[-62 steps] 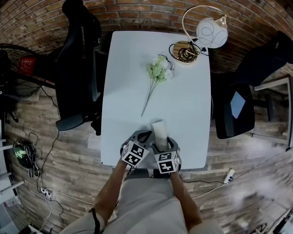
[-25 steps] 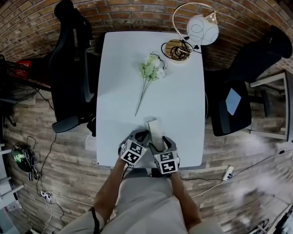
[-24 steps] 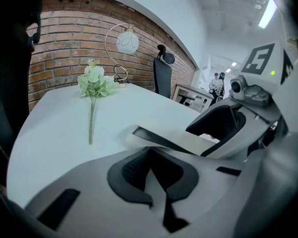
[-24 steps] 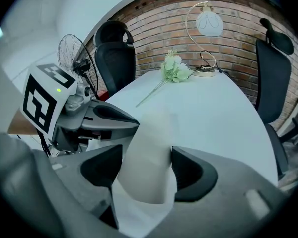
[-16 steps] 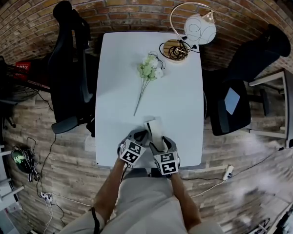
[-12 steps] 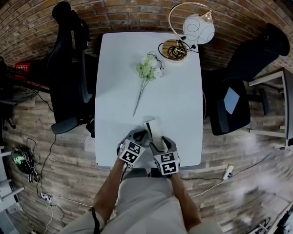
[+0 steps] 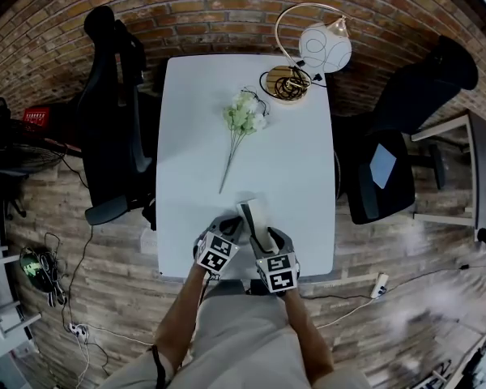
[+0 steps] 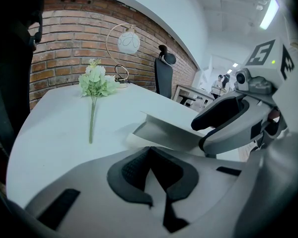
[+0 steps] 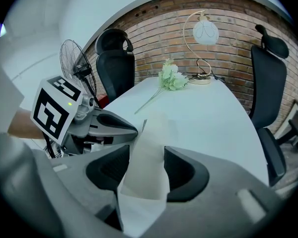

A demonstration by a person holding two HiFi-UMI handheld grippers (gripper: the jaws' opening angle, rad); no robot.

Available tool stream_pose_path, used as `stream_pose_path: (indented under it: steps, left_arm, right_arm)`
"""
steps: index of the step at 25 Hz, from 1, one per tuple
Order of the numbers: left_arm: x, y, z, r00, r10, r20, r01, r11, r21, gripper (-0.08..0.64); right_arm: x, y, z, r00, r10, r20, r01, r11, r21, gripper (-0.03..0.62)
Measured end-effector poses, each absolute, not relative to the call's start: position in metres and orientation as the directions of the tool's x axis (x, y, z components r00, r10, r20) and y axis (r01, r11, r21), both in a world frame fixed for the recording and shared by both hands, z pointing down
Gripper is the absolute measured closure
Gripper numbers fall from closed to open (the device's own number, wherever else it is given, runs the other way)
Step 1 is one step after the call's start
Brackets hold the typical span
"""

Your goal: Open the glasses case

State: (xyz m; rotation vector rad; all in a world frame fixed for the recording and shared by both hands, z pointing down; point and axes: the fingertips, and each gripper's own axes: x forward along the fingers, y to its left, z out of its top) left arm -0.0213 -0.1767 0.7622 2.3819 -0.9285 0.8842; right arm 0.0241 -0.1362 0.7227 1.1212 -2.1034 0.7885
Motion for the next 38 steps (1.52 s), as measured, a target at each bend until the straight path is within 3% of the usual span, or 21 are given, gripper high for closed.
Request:
stream_pose_path:
  steps: [38]
  left_arm:
    - [-0.022,-0.176,0.763,0.570,-0.436,0.697,-0.716,-0.679,0.160,0.555]
  right_arm:
    - [0.053,-0.142,0.718,-0.404,-0.539,0.739,-0.894,0.402,-0.196,0.514]
